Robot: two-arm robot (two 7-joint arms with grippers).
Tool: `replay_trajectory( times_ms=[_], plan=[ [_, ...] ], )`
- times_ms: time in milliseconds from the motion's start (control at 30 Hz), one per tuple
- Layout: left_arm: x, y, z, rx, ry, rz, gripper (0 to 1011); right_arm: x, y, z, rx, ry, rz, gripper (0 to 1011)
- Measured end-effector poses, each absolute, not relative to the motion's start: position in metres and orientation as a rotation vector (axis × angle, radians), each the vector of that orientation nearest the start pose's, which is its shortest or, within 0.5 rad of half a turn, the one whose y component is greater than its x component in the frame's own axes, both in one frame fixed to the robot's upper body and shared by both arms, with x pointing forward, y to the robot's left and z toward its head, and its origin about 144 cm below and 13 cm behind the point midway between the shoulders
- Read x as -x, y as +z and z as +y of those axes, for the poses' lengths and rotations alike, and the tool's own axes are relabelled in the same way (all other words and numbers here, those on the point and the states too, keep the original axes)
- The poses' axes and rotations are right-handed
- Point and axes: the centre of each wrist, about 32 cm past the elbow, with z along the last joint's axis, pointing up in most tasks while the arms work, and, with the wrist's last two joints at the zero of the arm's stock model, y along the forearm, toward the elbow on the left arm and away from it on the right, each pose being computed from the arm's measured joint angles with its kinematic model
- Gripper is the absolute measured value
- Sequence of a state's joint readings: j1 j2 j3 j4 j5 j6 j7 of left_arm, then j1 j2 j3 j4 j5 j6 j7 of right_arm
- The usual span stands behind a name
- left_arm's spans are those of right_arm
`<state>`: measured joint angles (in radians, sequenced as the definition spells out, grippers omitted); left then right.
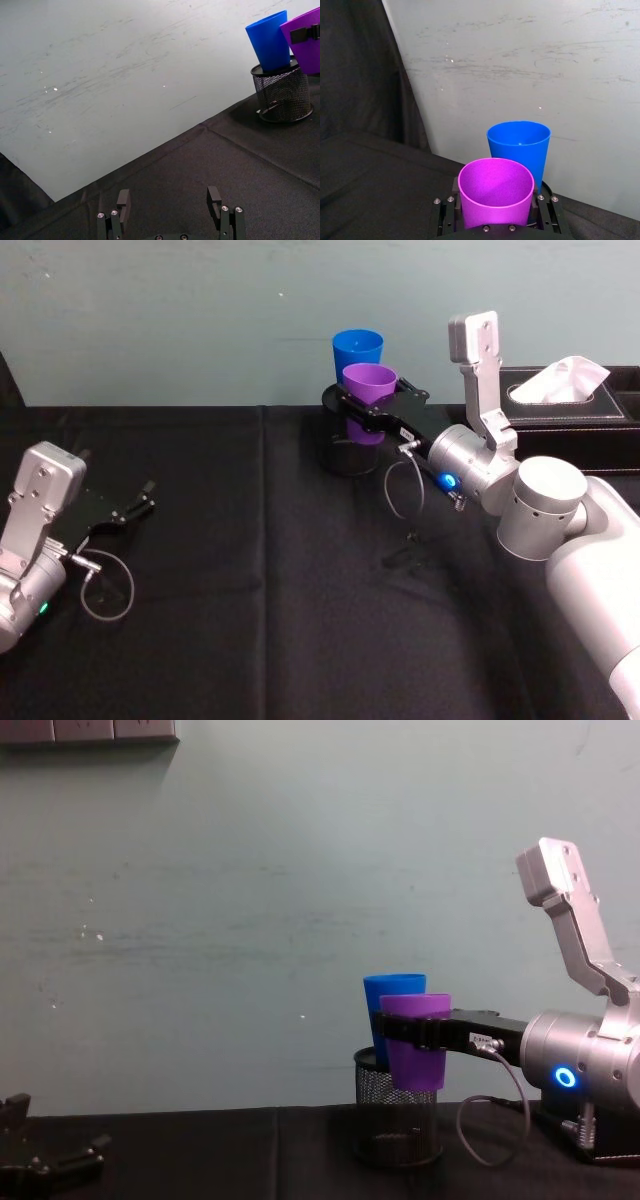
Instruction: Pick up one cup with a gripper and tap it against the other cup.
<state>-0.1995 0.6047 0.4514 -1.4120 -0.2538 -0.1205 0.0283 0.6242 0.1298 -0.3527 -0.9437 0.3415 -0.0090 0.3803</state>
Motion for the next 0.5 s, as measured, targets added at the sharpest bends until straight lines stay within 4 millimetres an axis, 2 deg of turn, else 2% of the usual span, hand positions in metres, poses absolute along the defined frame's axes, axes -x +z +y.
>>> replay_trajectory(
  times_ms=[500],
  plan=[
    [-0.4886, 1.1398, 0.3096, -0.304, 1.248, -0.285, 1000, -0.6183, 1.1861, -0.2000, 0.004, -0.988, 0.063, 733]
  ],
)
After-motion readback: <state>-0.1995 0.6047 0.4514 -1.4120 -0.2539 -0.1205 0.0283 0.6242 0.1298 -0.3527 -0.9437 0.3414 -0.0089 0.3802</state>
